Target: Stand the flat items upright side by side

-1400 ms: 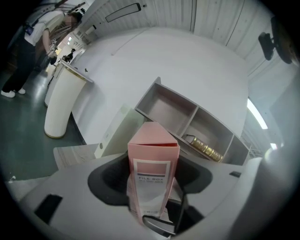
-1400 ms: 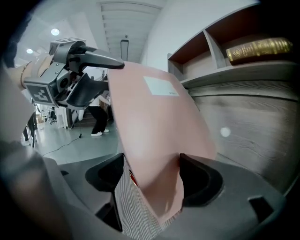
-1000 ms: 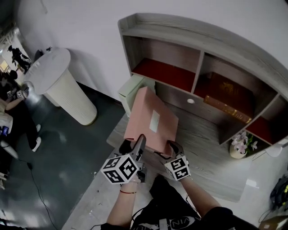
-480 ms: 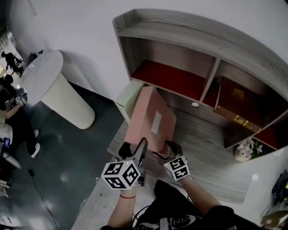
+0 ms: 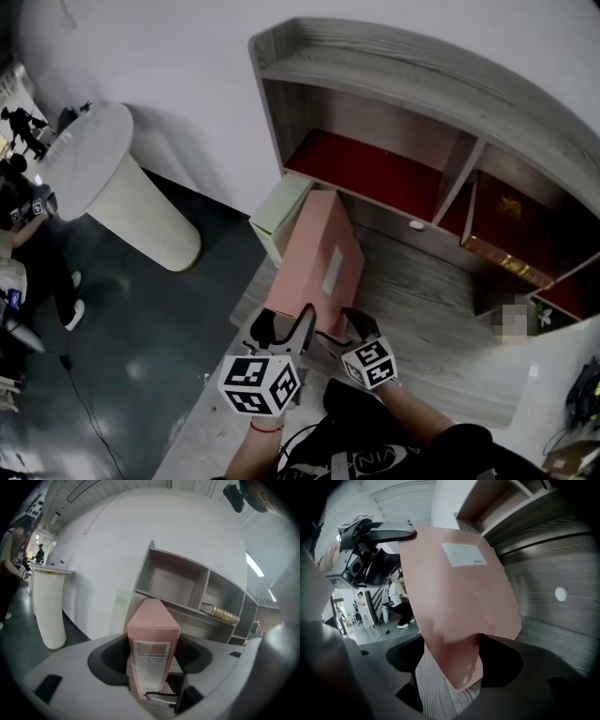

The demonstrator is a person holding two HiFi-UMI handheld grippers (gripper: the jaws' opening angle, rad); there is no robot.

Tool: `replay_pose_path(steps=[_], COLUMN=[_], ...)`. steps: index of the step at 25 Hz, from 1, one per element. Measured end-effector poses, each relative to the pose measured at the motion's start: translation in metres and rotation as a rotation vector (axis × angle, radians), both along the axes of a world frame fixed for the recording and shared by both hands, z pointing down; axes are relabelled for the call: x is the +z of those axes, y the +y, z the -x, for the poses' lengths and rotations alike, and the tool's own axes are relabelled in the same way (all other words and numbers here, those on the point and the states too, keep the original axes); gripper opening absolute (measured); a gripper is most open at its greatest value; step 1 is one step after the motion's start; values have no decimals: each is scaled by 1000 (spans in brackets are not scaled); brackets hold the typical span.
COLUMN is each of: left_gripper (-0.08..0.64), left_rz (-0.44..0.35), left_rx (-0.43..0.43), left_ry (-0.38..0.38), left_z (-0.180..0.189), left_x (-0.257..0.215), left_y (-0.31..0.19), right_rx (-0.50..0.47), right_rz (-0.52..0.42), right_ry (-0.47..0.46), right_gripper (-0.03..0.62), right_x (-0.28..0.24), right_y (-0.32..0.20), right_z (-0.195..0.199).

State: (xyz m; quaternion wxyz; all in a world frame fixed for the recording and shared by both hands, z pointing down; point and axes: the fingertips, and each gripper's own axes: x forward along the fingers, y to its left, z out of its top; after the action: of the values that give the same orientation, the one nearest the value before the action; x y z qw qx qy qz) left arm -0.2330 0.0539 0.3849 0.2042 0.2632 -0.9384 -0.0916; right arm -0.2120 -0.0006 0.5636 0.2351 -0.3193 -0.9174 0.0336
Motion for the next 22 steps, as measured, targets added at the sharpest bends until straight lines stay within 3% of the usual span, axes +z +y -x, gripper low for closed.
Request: replay_pose_path(steps=[7,22], left_gripper=[278,281], left_rz=[20,185], left_rx=[21,81], left_ry=[-18,-139], left_z=[15,67], left_x=[-2,-8], left_y=[-5,-26], right_rx=[33,59], right_rz=[15,77], right_ry=[6,-4], right_gripper=[370,371], right_x=[1,3], right_y=[-1,8], right_z=[15,85])
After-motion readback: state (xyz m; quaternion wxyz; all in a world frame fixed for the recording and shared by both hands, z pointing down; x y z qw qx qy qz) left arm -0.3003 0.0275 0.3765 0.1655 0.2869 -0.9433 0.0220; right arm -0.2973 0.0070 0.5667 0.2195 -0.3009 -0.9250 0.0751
